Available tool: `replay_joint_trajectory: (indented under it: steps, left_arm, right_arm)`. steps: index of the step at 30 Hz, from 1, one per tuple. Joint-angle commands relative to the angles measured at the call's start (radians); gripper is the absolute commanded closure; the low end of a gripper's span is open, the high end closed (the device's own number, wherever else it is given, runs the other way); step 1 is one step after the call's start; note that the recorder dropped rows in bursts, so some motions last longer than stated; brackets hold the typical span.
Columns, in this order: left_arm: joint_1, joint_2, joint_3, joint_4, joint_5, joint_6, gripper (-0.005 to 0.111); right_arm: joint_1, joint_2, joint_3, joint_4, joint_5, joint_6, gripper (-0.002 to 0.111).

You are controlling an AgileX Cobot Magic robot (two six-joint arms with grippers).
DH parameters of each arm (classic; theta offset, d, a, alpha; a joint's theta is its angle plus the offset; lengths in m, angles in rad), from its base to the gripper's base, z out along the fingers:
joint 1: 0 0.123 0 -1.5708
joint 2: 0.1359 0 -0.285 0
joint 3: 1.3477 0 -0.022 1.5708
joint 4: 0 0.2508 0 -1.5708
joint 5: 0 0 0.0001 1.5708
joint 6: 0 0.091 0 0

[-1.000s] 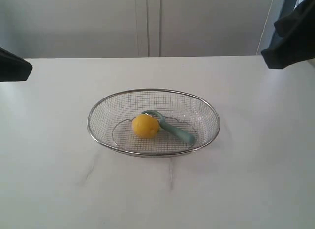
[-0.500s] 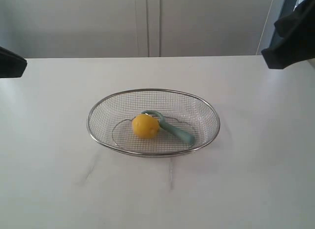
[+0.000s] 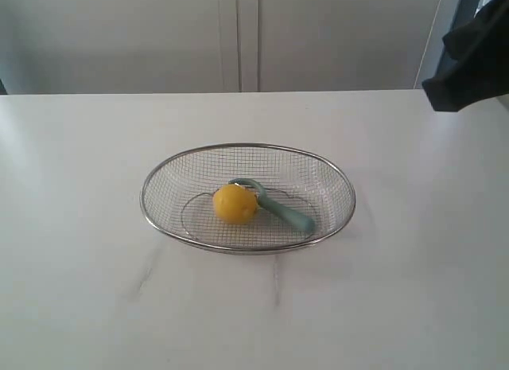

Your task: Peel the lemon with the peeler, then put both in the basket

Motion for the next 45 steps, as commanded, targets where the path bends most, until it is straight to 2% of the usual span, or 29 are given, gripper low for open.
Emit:
replay_joint_trajectory:
  steps: [1,4,9,12,15,21,32,34,35,37,38,40,45]
  left_arm:
    - [0.082,-0.128,0.202,-0.017,-0.182,-0.012,0.107]
    - [0.102,-0.212,0.342,-0.028,-0.303,-0.030,0.107]
    - [0.150,-0.363,0.575,-0.132,-0.510,-0.057,0.107]
    - [0.175,-0.447,0.671,-0.171,-0.574,-0.095,0.107]
    - [0.179,-0.543,0.741,-0.173,-0.582,-0.115,0.107]
    - [0.179,-0.555,0.821,-0.173,-0.614,-0.203,0.107]
    - [0.179,-0.555,0.834,-0.173,-0.663,-0.406,0.107]
    - [0.179,-0.555,0.855,-0.131,-0.686,-0.418,0.107]
    - [0.179,-0.555,0.863,-0.058,-0.710,-0.462,0.107]
    - [0.179,-0.555,0.863,0.178,-0.725,-0.596,0.107]
    - [0.179,-0.555,0.863,0.293,-0.710,-0.606,0.107]
    - [0.179,-0.555,0.863,0.413,-0.693,-0.632,0.107]
    - [0.179,-0.555,0.863,0.433,-0.552,-0.522,0.107]
  right_arm:
    - [-0.009,-0.007,-0.001,-0.006,-0.002,0.006,0.108]
    - [-0.009,-0.007,-0.001,-0.006,-0.002,0.006,0.108]
    - [-0.009,-0.007,-0.001,-0.006,-0.002,0.006,0.108]
    - [-0.009,-0.007,-0.001,-0.006,-0.002,0.006,0.108]
    - [-0.009,-0.007,-0.001,-0.006,-0.002,0.006,0.108]
    - [-0.009,-0.007,-0.001,-0.006,-0.003,0.006,0.108]
    - [-0.009,-0.007,-0.001,-0.006,-0.002,0.006,0.108]
    - [-0.009,-0.007,-0.001,-0.006,-0.002,0.006,0.108]
    - [-0.009,-0.007,-0.001,-0.006,-0.002,0.006,0.108]
    - [-0.009,-0.007,-0.001,-0.006,-0.002,0.006,0.108]
    - [-0.009,-0.007,-0.001,-0.006,0.000,0.006,0.108]
    - [-0.009,-0.007,-0.001,-0.006,-0.001,0.006,0.108]
    - [-0.009,-0.007,-0.001,-0.006,-0.003,0.006,0.108]
